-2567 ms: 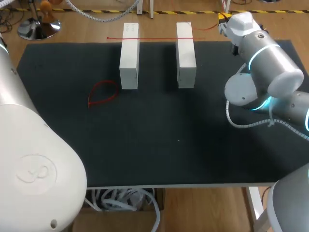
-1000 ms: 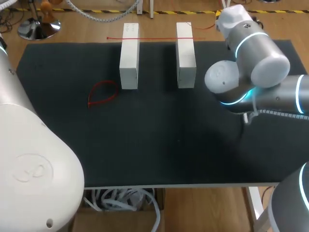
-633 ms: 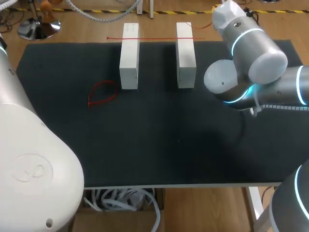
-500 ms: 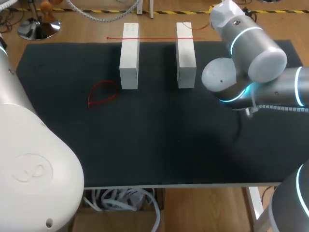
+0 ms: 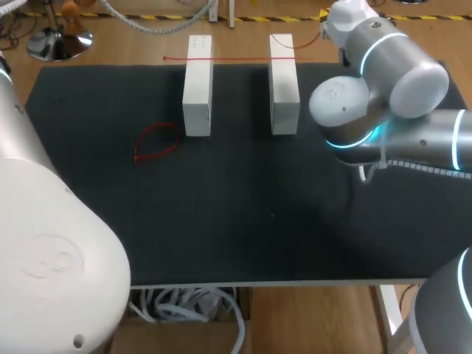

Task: Grab the tape and strap the tape.

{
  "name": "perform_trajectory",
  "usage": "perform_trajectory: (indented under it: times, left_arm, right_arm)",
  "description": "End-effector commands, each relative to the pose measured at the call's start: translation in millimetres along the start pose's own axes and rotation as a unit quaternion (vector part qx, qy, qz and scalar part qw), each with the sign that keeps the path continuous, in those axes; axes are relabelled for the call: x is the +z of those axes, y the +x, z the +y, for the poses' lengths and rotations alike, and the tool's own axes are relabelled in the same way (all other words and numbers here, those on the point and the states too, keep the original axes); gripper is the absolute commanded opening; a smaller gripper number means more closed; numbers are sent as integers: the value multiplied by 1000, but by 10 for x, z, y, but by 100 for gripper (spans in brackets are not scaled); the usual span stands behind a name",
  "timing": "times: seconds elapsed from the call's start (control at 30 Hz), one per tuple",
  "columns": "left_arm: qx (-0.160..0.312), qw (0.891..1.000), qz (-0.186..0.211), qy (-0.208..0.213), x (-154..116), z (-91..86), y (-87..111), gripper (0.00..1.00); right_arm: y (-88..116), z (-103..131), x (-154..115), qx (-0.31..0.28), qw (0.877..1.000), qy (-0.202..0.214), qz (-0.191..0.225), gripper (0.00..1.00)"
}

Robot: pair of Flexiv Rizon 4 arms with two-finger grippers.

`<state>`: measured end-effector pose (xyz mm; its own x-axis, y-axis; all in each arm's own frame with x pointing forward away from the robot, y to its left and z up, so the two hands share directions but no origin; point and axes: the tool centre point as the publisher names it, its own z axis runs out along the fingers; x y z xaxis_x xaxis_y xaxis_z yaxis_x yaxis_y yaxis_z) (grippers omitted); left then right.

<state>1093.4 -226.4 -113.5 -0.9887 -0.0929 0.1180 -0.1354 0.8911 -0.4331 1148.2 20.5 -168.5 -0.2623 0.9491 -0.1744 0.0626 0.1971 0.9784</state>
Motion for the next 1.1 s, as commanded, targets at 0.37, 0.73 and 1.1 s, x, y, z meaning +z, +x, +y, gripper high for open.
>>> perform_trajectory:
  times: [0.37,0.73,1.1]
  left_arm:
    - [-5,981,-8,-196,-16,-288,-32,0]
    - [3,983,-16,-182,-68,-313,-33,0]
    - [3,983,-16,-182,-68,-313,-33,0]
  right_arm:
    - [-27,27,-20,0,1000,5,4,0]
    - [-27,27,-20,0,1000,5,4,0]
    - [-27,27,-20,0,1000,5,4,0]
